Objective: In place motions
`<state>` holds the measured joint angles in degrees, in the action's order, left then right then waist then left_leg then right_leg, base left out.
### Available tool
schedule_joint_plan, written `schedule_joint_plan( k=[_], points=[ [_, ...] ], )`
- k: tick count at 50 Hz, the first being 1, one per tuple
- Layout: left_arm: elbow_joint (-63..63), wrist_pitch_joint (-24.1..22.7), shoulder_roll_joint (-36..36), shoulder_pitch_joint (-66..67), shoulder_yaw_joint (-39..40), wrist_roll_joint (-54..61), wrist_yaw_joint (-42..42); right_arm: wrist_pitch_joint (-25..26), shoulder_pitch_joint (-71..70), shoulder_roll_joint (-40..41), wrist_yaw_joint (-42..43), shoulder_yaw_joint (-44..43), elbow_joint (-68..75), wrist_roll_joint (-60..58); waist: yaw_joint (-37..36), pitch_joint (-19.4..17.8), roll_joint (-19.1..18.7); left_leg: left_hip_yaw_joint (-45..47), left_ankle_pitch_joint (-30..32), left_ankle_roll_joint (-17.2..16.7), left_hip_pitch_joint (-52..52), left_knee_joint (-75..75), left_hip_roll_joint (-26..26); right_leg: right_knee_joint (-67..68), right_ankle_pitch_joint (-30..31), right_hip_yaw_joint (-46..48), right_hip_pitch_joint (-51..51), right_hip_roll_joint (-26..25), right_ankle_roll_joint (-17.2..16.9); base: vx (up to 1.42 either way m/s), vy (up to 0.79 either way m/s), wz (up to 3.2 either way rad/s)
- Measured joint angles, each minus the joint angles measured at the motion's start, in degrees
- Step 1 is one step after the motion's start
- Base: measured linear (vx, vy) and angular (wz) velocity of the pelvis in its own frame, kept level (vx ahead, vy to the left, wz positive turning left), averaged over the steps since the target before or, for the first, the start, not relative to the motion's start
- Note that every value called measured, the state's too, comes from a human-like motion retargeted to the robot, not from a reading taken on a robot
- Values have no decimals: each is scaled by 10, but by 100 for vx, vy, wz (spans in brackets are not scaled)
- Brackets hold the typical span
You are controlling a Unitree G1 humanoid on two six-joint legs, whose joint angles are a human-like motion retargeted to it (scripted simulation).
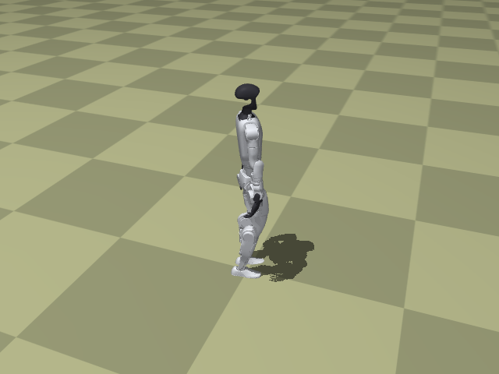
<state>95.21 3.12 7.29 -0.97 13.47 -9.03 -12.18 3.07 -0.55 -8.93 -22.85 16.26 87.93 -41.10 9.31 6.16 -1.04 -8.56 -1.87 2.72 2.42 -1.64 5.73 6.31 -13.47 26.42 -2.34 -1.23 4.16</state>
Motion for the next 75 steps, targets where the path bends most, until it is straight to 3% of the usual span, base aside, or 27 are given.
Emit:
schedule_joint_plan(
  k=[29,50,75],
  points=[
    [-2,-2,-2,-1,-3,3,1,3,5,-3,12,-5,9,8,4,0,4,-12,4,-15,13,-11,1,-21,12,13,-3,4,5,0,0,2],
    [-1,-1,-9,-6,-5,4,1,1,-1,-2,0,-3,6,5,6,10,10,-23,4,-48,47,-31,-1,-41,26,24,4,31,0,0,1,3],
    [-4,-2,-13,-6,-4,10,0,5,3,-7,6,-4,8,6,16,9,6,-45,4,-51,47,-27,4,-39,25,44,6,38,-2,0,0,0]
  ],
)
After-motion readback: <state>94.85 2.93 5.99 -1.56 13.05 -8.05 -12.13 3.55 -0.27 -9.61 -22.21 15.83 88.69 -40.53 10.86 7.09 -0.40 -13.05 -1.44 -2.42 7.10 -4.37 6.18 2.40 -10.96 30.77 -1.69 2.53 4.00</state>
